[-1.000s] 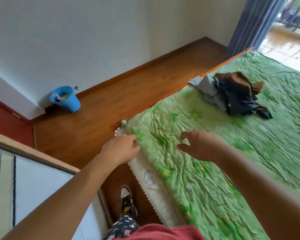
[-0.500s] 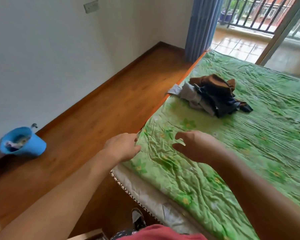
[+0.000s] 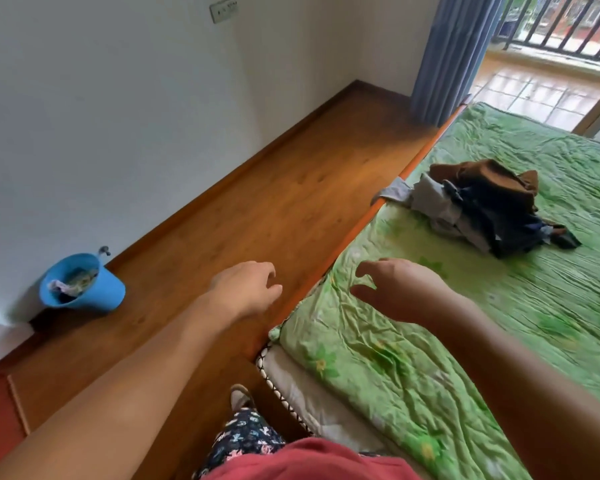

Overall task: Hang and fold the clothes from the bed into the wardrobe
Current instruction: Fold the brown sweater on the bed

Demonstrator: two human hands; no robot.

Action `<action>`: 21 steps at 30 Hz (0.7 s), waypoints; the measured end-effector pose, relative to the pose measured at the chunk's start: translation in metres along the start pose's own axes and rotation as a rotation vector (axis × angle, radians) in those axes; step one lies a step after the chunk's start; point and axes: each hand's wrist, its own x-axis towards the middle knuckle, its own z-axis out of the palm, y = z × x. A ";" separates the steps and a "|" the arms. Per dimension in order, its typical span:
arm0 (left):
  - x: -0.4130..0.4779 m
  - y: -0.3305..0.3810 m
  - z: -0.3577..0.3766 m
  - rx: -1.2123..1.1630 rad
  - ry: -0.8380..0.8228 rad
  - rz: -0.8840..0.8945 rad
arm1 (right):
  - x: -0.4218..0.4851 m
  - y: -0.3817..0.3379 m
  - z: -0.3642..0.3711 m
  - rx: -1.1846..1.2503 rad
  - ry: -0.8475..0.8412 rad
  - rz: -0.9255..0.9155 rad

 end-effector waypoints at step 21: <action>0.268 -0.377 -0.114 -0.013 0.045 0.120 | 0.396 -0.237 -0.024 0.060 -0.072 0.147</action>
